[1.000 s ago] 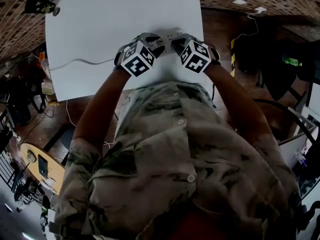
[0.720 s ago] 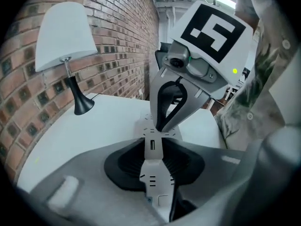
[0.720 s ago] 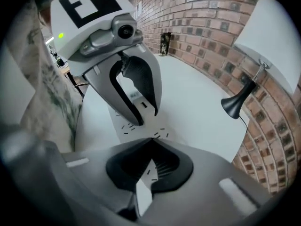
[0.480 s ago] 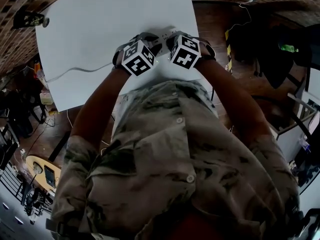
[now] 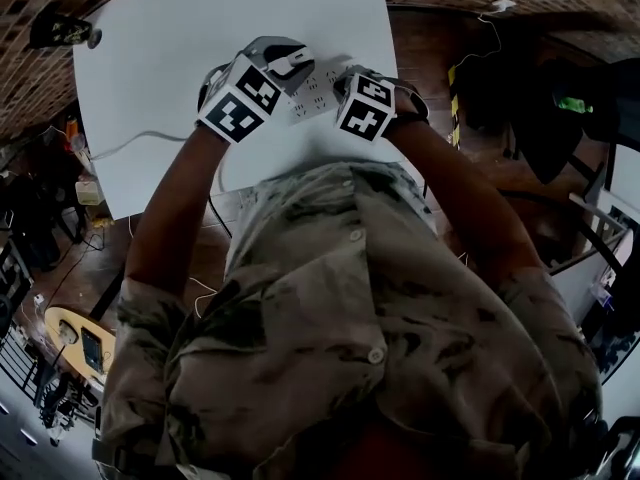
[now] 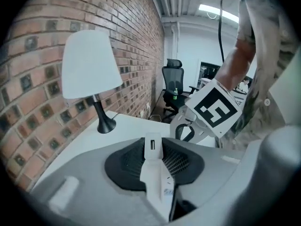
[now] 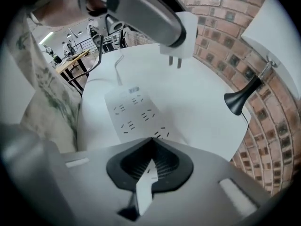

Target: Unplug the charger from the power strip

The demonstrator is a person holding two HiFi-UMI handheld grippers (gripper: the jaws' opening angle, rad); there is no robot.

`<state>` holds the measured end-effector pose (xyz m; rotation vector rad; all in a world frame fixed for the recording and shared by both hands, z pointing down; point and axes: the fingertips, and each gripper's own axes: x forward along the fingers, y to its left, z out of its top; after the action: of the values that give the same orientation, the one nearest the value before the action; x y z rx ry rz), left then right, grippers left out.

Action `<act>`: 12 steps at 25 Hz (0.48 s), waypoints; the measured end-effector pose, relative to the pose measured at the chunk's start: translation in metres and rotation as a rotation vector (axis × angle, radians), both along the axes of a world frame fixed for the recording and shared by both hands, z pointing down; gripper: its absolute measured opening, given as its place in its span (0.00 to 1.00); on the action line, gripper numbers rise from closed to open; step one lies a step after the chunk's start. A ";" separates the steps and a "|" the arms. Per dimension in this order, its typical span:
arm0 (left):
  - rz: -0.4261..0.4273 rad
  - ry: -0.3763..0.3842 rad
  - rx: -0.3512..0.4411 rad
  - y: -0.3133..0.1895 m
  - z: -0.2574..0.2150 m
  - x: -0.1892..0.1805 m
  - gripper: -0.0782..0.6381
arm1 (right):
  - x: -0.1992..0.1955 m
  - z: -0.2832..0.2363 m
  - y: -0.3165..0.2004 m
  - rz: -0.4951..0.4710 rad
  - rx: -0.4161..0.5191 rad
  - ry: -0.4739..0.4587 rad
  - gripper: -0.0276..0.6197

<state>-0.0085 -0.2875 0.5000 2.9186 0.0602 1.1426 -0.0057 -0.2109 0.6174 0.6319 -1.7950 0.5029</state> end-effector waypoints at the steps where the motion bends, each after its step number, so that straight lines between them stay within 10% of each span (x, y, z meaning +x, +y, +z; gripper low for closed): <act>1: -0.019 0.007 -0.003 -0.004 -0.006 -0.007 0.25 | 0.000 0.000 0.002 -0.006 0.005 0.001 0.04; 12: -0.369 0.149 -0.050 -0.008 -0.063 -0.058 0.25 | 0.020 -0.029 -0.004 -0.026 0.243 -0.135 0.05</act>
<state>-0.0663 -0.2953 0.4370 2.7995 -0.4233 0.8533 0.0142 -0.2144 0.5888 0.7547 -2.0084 0.3175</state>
